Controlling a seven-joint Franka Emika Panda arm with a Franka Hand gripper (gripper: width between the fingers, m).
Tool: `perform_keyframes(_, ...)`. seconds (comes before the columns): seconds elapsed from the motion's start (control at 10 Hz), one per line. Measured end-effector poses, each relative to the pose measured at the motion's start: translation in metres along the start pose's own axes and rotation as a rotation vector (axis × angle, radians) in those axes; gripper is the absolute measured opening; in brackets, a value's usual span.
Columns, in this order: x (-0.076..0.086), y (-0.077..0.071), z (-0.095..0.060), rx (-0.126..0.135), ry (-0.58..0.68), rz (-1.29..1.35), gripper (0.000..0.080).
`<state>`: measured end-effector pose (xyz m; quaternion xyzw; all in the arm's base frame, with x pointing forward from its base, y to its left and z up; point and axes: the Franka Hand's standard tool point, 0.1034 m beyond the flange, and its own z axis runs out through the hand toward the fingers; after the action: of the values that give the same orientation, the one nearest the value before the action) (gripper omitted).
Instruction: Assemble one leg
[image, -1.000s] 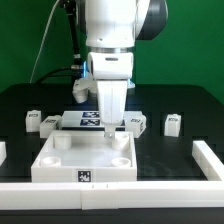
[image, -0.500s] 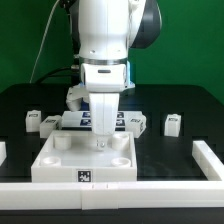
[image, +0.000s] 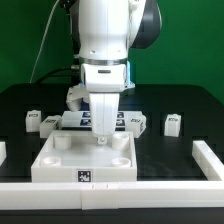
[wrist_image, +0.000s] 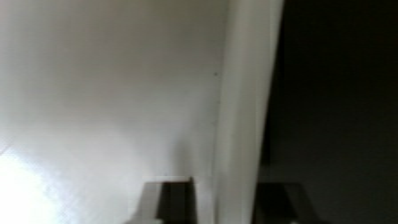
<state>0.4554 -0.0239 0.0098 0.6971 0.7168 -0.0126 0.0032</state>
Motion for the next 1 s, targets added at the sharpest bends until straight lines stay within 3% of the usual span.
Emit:
perform_keyframes(0.1, 0.0, 0.0, 0.0, -0.001, 0.0, 0.001, 0.0059)
perform_keyframes(0.7, 0.004, 0.0, 0.0, 0.003, 0.0, -0.001, 0.0059)
perform_keyframes(1.0, 0.042, 0.006, -0.001, 0.005, 0.014, -0.03, 0.0061)
